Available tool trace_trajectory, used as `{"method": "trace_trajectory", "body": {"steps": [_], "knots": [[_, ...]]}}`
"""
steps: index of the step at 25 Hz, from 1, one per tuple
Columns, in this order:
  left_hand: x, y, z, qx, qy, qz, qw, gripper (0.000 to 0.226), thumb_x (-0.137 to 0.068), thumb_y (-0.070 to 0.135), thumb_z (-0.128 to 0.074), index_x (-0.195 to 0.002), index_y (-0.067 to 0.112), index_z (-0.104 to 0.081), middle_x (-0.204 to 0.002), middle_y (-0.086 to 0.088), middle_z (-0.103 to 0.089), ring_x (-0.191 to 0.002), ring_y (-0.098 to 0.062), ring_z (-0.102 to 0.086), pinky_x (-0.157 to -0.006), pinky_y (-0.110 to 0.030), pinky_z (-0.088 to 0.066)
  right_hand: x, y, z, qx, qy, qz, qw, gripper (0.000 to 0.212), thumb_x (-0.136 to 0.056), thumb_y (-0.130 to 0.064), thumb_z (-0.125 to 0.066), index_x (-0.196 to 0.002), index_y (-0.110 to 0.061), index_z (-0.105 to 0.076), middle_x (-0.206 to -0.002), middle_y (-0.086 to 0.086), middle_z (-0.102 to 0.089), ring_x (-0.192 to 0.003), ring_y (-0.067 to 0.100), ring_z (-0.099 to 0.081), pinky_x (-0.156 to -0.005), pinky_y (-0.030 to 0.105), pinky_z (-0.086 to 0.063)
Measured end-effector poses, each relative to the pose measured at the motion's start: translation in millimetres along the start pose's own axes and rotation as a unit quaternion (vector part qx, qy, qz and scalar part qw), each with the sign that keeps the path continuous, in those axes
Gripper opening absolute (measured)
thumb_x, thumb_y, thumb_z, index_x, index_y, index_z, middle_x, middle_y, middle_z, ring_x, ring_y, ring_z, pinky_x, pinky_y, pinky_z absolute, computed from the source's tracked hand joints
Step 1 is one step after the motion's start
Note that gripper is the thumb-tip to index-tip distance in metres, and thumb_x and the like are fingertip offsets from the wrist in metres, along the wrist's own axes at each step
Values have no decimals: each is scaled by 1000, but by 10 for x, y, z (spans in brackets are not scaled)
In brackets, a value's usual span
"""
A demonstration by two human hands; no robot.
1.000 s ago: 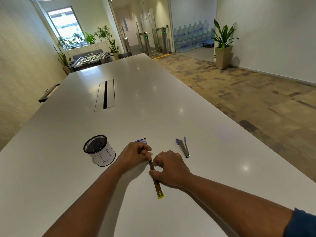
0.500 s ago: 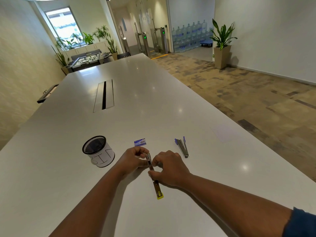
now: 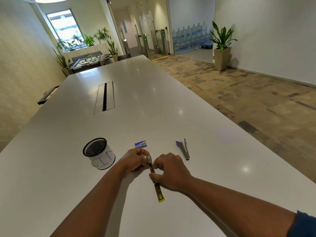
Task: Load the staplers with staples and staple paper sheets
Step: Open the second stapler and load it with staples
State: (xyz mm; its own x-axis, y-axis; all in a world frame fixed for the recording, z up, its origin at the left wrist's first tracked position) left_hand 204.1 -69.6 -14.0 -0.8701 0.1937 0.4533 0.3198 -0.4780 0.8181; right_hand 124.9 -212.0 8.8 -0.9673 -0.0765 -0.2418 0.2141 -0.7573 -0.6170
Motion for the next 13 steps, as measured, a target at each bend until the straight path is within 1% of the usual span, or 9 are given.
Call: {"method": "trace_trajectory", "body": {"steps": [2, 3, 4, 6, 7, 10, 13], "knots": [[8, -26, 9, 40, 11, -6, 999, 31, -80, -12, -71, -107, 4, -70, -101, -23, -75, -84, -25, -73, -72, -29, -61, 1, -4, -4, 3, -1, 2, 1000, 36, -76, -62, -63, -94, -31, -68, -87, -13, -65, -87, 7, -54, -89, 38, -44], [23, -34, 2, 62, 16, -13, 998, 28, -81, -12, -70, -106, 2, -71, -99, -23, -74, -83, -25, -73, -71, -28, -61, 0, -5, -8, 5, -1, 3, 1000, 36, -76, -62, -62, -95, -31, -68, -88, -14, -66, -87, 7, -54, -89, 38, -44], [42, -37, -3, 73, 25, -23, 997, 25, -83, -12, -68, -105, 0, -71, -94, -21, -74, -79, -23, -72, -67, -25, -60, 2, -10, -8, 6, -1, 4, 1000, 36, -77, -61, -62, -96, -32, -67, -89, -13, -66, -88, 8, -55, -89, 38, -45], [74, -37, -1, 64, 57, -40, 996, 17, -86, -9, -66, -100, 0, -72, -84, -17, -73, -67, -18, -68, -56, -19, -56, 13, -19, 2, 2, -1, 5, 1000, 35, -78, -58, -63, -101, -32, -65, -93, -13, -68, -90, 9, -55, -90, 38, -44], [79, -40, 5, 57, 72, -44, 995, 15, -87, -7, -65, -97, 0, -73, -80, -16, -72, -62, -16, -66, -53, -18, -53, 24, -25, 10, -2, 1, 5, 1000, 35, -79, -57, -63, -104, -32, -63, -96, -13, -68, -91, 9, -56, -90, 38, -44], [52, -73, 29, 56, 98, -43, 993, 13, -91, -4, -61, -93, 1, -73, -70, -15, -69, -52, -14, -58, -48, -21, -49, 56, -58, 25, 2, 1, 11, 1000, 40, -82, -53, -62, -116, -33, -58, -102, -15, -69, -94, 7, -58, -90, 35, -44], [55, -101, 34, 86, 114, -38, 989, 16, -93, -4, -58, -92, -1, -73, -67, -16, -67, -48, -14, -56, -49, -23, -49, 81, -125, -3, 23, -13, 33, 999, 43, -90, -49, -55, -131, -35, -52, -104, -13, -66, -96, 11, -56, -88, 34, -43]]}}
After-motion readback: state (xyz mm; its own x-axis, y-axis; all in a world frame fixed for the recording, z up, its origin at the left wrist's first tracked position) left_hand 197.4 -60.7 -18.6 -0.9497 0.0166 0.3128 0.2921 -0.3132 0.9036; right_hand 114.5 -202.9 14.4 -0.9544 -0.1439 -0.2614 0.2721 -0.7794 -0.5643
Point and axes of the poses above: each hand's wrist, its own x-axis away from the middle knuckle, its own z-axis out of the back of the hand, y = z × x, the point moved 9 cm from there along -x, towards the middle knuckle
